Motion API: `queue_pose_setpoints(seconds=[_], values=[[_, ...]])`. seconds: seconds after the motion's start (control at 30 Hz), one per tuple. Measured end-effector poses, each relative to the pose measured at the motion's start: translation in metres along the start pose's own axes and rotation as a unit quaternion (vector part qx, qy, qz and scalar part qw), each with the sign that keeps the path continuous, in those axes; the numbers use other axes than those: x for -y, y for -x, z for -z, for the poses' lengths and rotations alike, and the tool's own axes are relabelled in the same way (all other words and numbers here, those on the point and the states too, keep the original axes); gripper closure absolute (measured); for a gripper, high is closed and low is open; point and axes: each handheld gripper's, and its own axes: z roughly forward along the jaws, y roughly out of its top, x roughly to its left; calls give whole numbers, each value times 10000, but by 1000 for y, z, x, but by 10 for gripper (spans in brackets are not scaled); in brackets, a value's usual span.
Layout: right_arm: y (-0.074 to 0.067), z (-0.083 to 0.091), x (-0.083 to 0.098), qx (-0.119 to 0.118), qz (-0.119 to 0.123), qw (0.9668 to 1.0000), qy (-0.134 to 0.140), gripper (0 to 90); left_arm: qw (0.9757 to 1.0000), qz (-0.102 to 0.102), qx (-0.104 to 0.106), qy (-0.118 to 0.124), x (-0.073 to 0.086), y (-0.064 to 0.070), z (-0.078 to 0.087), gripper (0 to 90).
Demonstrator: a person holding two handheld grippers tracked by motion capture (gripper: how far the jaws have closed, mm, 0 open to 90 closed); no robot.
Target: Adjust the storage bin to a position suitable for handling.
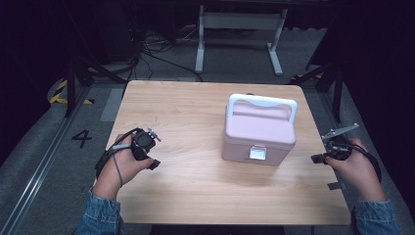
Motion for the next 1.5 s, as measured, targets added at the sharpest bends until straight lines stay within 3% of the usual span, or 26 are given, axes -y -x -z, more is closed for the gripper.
queue_pose_setpoints(seconds=[0.2, 0.37, 0.47, 0.57, 0.7, 0.77, 0.8, 0.87, 0.93, 0.97, 1.13, 1.2, 1.3, 1.37, 1.43, 1.5], values=[[-1, 1, -4, -37, 21, 9999, 155, 900, 9997, -73, 76, 209, -11, 0, 5, 431], [3, 0, -14, -33, 8, 9990, 453, 900, 9974, -117, 208, 679, -29, -4, 5, 479], [6, -2, -25, -9, 61, 9988, 494, 900, 9959, -111, 423, 787, -43, -8, 1, 546], [7, -2, -36, -41, 120, 9986, 507, 900, 9958, -251, 360, 801, -60, -8, -1, 598], [10, -5, -51, -32, 226, 9983, 528, 900, 9956, -382, 372, 776, -83, -4, -5, 772], [10, -6, -54, -48, 239, 9983, 536, 900, 9947, -414, 412, 847, -89, -3, -6, 847], [11, -11, -60, -86, 253, 9977, 618, 900, 9928, -419, 545, 981, -101, -1, -11, 881], [11, -13, -62, -97, 255, 9976, 635, 900, 9921, -441, 550, 1038, -109, 1, -14, 900], [10, -20, -70, -184, 273, 9970, 694, 900, 9914, -542, 575, 1042, -129, 9, -24, 900], [10, -20, -70, -184, 273, 9970, 694, 900, 9914, -542, 575, 1042, -129, 9, -24, 900], [6, -31, -85, -174, 329, 9978, 547, 900, 9892, -823, 737, 959, -162, 27, -41, 900], [6, -32, -86, -189, 314, 9979, 537, 900, 9891, -832, 756, 949, -167, 30, -43, 900], [6, -36, -88, -330, 269, 9974, 578, 900, 9870, -972, 742, 1047, -179, 40, -50, 900], [6, -37, -88, -296, 267, 9975, 577, 900, 9832, -1050, 951, 1148, -185, 49, -51, 900], [5, -38, -88, -321, 242, 9975, 579, 900, 9858, -1155, 629, 1045, -188, 56, -50, 900], [5, -38, -87, -333, 213, 9976, 566, 900, 9862, -1148, 601, 1033, -188, 57, -50, 900]])
